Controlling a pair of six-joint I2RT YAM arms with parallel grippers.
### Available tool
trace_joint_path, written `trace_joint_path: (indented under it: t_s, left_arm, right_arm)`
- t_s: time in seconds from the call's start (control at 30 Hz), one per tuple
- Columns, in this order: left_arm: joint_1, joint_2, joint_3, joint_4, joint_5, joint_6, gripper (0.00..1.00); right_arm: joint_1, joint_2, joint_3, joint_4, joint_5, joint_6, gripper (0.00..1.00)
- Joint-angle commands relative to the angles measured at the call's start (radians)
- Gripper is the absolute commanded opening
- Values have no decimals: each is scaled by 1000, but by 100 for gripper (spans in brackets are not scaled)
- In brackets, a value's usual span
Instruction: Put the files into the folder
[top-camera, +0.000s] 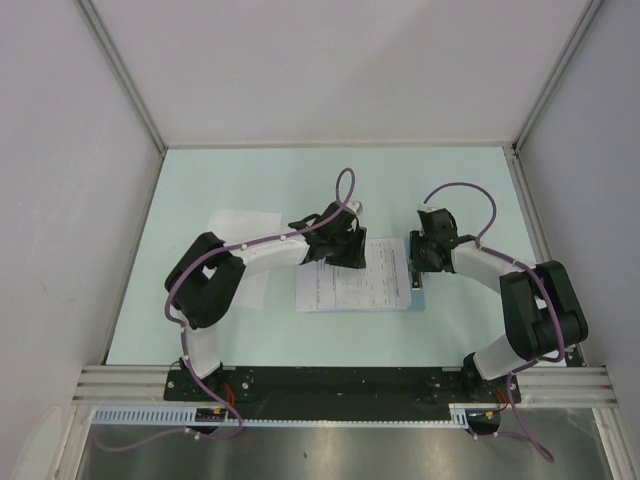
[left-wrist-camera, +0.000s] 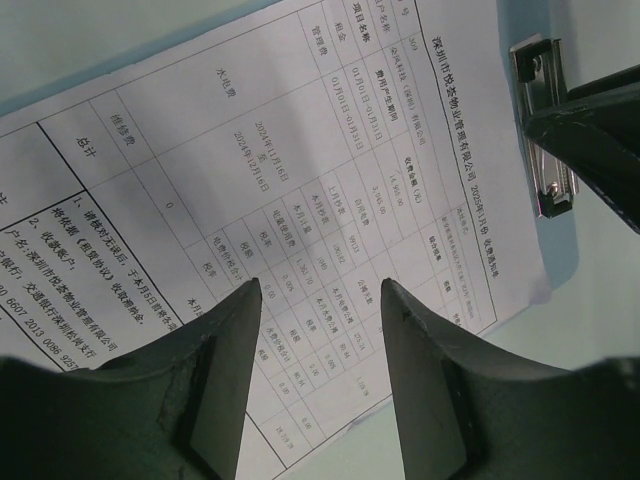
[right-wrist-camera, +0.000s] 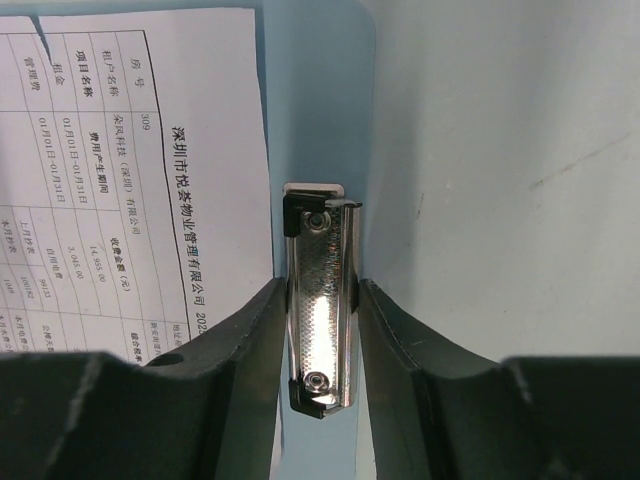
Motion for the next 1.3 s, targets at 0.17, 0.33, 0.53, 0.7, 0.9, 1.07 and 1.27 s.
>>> trace_joint_path:
  t_s: [0.17, 0.33, 0.53, 0.7, 0.9, 1.07, 1.27]
  left_arm:
    - [1, 14, -19, 29, -19, -20, 57]
    - [3, 18, -25, 31, -25, -24, 57]
    - [3, 14, -26, 17, -26, -23, 57]
    - [3, -14, 3, -30, -11, -26, 57]
    - [18, 1, 54, -67, -68, -42, 57]
    - [38, 101, 100, -100, -81, -36, 54]
    - [40, 150, 74, -80, -117, -36, 51]
  right_arm:
    - [37, -13, 50, -85, 59, 46, 50]
    - [49, 27, 58, -118, 70, 86, 47]
    - [112, 91, 81, -158, 198, 171, 40]
    - [152, 124, 83, -175, 261, 215, 40]
    - [164, 157, 83, -154, 225, 237, 34]
    - [167, 167, 63, -119, 211, 234, 0]
    - [141, 102, -9, -40, 124, 229, 0]
